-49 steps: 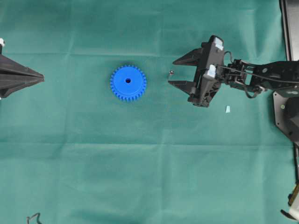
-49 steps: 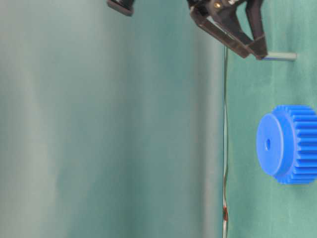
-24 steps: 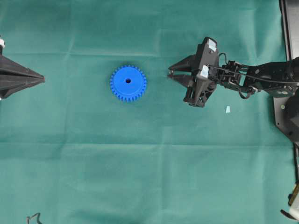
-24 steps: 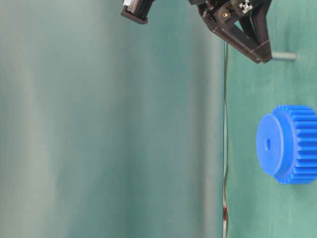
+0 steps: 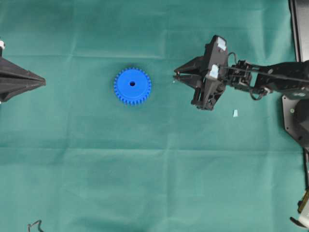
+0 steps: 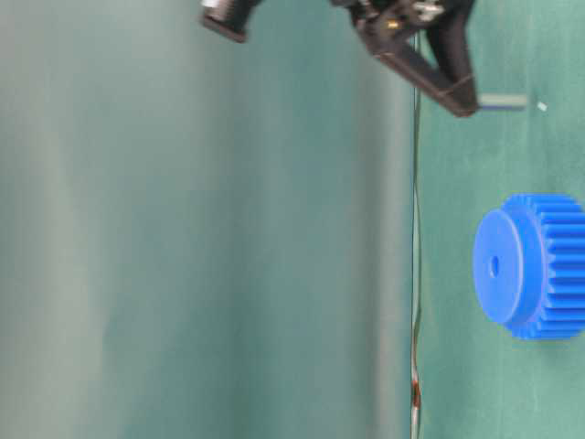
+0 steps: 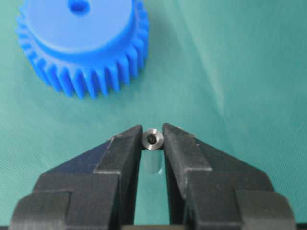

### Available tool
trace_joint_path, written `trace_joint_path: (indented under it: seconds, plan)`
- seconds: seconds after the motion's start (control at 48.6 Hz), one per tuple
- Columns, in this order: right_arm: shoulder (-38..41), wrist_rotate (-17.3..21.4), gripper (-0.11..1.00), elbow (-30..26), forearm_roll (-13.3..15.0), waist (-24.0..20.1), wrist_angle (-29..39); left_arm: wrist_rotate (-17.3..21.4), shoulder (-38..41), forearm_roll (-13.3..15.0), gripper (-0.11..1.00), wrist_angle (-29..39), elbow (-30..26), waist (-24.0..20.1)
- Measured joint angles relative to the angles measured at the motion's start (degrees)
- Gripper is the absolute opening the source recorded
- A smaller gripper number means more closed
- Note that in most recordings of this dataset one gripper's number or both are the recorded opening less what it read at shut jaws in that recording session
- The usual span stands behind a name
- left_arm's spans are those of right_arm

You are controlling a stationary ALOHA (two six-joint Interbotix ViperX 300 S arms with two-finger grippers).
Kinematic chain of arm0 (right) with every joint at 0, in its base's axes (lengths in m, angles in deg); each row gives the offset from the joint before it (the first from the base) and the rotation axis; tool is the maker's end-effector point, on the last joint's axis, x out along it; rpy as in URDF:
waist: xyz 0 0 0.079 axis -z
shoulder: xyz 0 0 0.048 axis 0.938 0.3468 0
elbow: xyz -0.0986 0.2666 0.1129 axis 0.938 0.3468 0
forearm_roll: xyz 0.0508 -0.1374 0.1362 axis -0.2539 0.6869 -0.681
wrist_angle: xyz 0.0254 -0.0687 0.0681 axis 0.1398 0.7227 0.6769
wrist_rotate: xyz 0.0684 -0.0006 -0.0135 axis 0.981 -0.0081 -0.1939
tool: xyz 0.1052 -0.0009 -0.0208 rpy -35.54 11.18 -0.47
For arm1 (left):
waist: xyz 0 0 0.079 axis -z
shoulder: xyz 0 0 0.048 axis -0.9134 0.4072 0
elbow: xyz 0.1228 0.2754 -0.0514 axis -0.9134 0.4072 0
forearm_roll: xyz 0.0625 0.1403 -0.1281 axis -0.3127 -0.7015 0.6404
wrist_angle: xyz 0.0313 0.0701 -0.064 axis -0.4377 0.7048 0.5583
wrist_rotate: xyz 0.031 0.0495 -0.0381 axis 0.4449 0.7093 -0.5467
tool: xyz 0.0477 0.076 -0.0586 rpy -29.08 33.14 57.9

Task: Insert the shaft into the center hole of the gear.
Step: 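Carry the shaft left over the blue gear's center hole and lower it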

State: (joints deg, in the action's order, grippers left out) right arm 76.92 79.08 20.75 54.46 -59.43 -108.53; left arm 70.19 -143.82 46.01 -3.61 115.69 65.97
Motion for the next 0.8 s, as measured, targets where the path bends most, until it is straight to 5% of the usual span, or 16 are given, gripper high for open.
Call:
trace_joint_path:
  seconds: [0.37, 0.803]
  plan:
    - [-7.6, -0.1, 0.16, -3.3, 0.1, 0.0, 8.5, 0.0, 0.0, -0.1, 0.00, 0.1, 0.0, 0.0]
    - [1.4, -0.2, 0.16, -14.8, 1.0, -3.3, 9.5, 0.0, 0.0, -0.1, 0.00, 0.1, 0.0, 0.0]
